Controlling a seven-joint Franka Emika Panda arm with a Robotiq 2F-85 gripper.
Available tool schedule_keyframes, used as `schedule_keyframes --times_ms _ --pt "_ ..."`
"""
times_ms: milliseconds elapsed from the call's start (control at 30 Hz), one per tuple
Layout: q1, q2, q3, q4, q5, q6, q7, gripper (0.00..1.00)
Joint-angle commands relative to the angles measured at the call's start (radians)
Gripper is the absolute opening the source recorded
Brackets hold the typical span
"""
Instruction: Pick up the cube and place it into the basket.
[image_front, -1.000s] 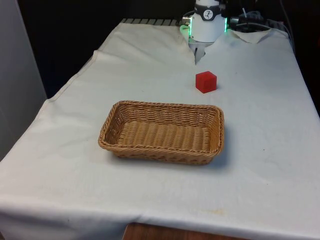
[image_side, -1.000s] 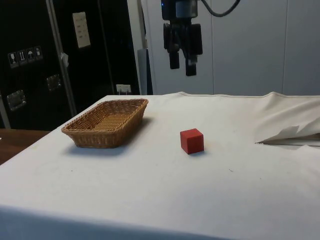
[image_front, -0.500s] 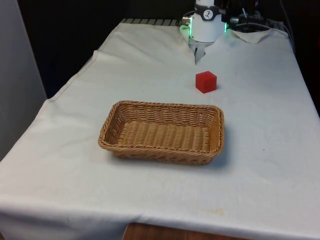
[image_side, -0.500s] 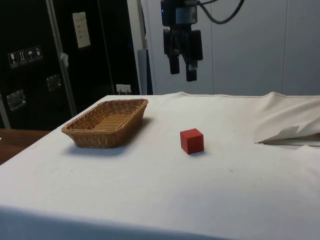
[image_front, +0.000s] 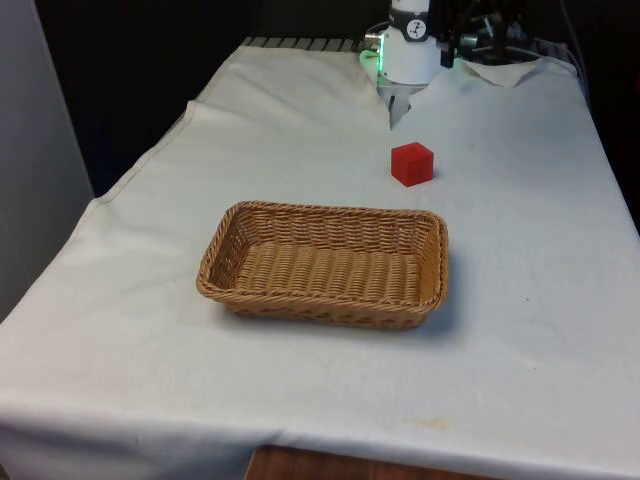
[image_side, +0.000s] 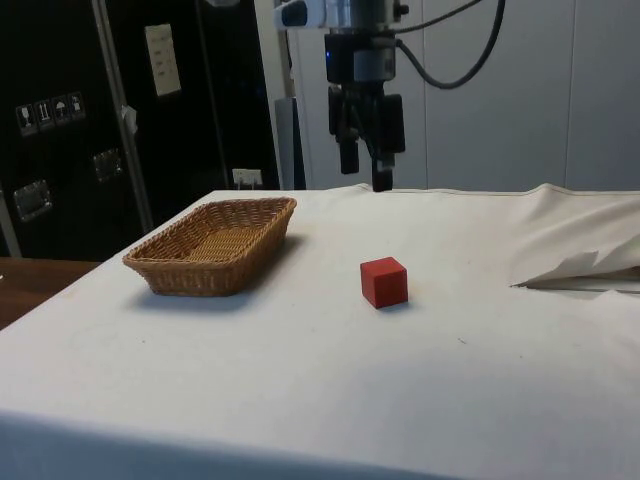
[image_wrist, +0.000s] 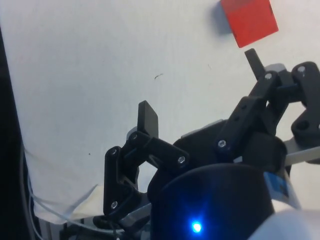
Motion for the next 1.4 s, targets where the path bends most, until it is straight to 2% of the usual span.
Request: schedule_keyframes --times_ms 0,100,133,367,400,433,633,667,700,933,967,1000,1233,1267,1300,1367 --pt "0.001 0.006 -0.001 -0.005 0.005 0.02 -0.003 1.0" --pt "0.001 0.019 -0.001 -0.009 0.006 0.039 -0.004 1.0" --pt "0.0 0.02 0.0 -0.005 0.0 0.028 0.0 1.0" --pt "0.003 0.061 -0.003 -0.016 0.014 0.091 -0.01 1.0" --pt "-0.001 0.056 0.0 -0.013 0.0 0.074 0.0 1.0" --pt "0.003 0.067 -0.004 -0.016 0.016 0.097 -0.012 1.0" --pt "0.004 0.114 -0.012 -0.017 0.039 0.149 -0.035 1.0" --pt "-0.001 0.109 -0.008 -0.014 0.019 0.133 -0.019 1.0" --pt "0.003 0.12 -0.013 -0.016 0.046 0.154 -0.042 1.0" --pt "-0.001 0.15 -0.017 -0.019 0.092 0.184 -0.087 1.0" --pt "-0.005 0.153 -0.015 -0.015 0.078 0.172 -0.077 1.0" --pt "-0.001 0.155 -0.02 -0.021 0.106 0.189 -0.102 1.0" --pt "-0.004 0.165 -0.034 -0.041 0.161 0.216 -0.166 1.0" --pt "-0.008 0.166 -0.032 -0.038 0.141 0.201 -0.151 1.0" --pt "-0.004 0.167 -0.036 -0.045 0.168 0.22 -0.174 1.0" --pt "-0.004 0.169 -0.04 -0.051 0.181 0.228 -0.189 1.0"
